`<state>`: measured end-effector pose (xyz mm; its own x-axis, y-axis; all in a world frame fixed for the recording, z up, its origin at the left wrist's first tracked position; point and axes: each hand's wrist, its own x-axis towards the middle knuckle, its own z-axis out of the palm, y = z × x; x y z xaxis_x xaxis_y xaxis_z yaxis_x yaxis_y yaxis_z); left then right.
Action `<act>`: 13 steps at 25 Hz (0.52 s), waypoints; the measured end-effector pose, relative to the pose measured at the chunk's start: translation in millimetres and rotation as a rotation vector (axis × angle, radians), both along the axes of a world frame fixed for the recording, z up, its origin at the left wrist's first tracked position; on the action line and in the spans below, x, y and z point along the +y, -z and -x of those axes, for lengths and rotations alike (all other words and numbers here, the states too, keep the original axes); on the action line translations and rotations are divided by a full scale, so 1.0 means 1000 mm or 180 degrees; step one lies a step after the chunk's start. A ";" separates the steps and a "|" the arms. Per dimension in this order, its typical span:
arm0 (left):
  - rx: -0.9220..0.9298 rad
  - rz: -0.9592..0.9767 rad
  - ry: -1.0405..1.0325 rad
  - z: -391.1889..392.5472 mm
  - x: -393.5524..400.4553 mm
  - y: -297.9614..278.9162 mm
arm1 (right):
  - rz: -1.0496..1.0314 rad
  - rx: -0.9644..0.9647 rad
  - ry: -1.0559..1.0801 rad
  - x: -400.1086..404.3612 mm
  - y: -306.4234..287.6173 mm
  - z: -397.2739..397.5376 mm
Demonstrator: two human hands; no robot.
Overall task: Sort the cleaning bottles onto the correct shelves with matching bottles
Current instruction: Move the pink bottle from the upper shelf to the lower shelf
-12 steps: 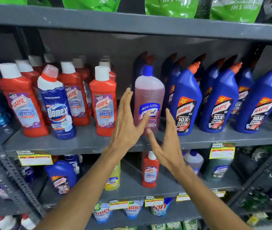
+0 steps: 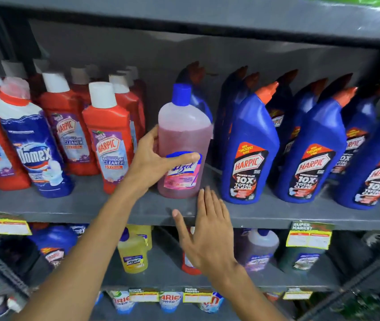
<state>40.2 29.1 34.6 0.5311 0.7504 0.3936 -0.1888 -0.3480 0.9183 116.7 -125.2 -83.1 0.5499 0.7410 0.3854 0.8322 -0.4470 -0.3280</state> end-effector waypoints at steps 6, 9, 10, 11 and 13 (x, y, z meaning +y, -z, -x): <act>-0.0256 -0.0146 -0.0413 0.076 -0.034 -0.007 | 0.0470 -0.0062 -0.0286 0.000 -0.011 -0.012; 0.0180 0.0051 -0.0456 0.132 -0.061 0.025 | 0.0634 -0.0133 -0.0546 0.001 -0.016 -0.022; 0.0348 0.0175 -0.0439 0.146 -0.069 0.041 | 0.0675 -0.0173 -0.0609 0.003 -0.018 -0.026; 0.0510 0.0281 -0.0421 0.156 -0.076 0.059 | 0.0726 -0.0210 -0.0655 0.005 -0.018 -0.028; 0.0816 0.0418 -0.0386 0.164 -0.083 0.098 | 0.0814 -0.0277 -0.0718 0.009 -0.019 -0.033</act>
<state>-123.5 -53.4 -63.4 0.5040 0.8498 0.1540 0.0902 -0.2292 0.9692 149.5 -116.0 -64.2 0.3346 0.9187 0.2100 0.9393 -0.3072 -0.1527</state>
